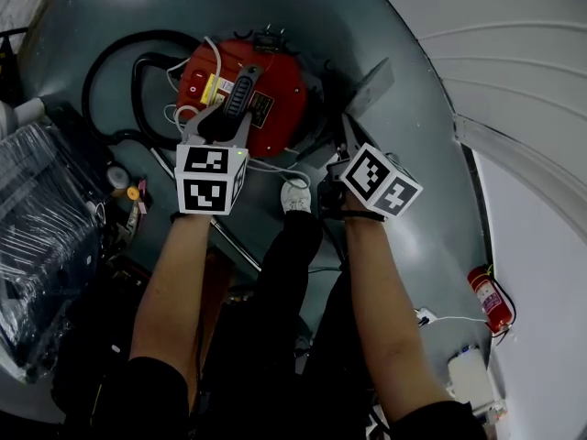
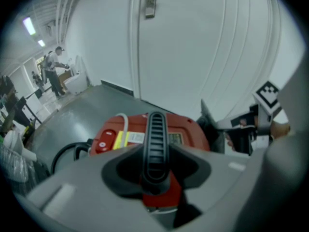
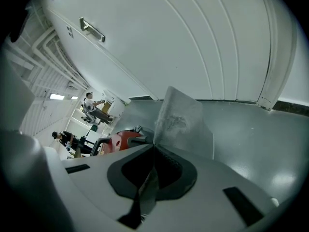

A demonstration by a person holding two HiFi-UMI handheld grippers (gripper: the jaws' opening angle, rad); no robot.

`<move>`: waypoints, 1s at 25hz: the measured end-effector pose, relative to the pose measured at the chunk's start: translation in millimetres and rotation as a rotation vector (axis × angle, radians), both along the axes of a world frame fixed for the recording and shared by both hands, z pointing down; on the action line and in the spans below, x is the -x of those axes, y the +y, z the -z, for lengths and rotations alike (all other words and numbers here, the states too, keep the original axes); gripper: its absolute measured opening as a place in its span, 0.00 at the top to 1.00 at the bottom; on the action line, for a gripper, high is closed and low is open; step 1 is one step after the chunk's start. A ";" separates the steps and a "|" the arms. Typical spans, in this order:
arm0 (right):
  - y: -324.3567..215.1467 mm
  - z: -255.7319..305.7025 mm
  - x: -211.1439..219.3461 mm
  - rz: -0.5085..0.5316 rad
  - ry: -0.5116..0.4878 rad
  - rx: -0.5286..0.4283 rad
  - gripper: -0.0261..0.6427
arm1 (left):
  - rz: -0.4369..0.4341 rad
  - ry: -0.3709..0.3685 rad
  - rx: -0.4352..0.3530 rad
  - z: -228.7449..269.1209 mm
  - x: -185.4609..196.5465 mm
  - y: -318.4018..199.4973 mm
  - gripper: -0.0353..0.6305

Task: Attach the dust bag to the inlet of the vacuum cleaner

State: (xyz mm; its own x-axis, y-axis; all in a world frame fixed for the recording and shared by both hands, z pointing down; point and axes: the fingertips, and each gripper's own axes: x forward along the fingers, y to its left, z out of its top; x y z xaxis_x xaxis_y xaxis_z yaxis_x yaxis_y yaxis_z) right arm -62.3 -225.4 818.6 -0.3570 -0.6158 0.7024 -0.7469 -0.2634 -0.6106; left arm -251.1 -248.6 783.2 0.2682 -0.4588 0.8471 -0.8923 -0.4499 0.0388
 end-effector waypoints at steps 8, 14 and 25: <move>14.0 -4.6 -1.5 -0.004 -0.005 -0.005 0.95 | -0.001 -0.003 0.006 -2.6 -0.7 0.1 0.72; 24.4 -5.5 -9.3 -0.071 -0.054 -0.014 0.95 | 0.001 -0.003 0.008 -3.1 -1.0 0.4 0.72; 10.0 -4.8 -0.7 -0.158 -0.215 0.013 0.96 | 0.000 -0.010 0.013 -6.4 -0.8 0.1 0.73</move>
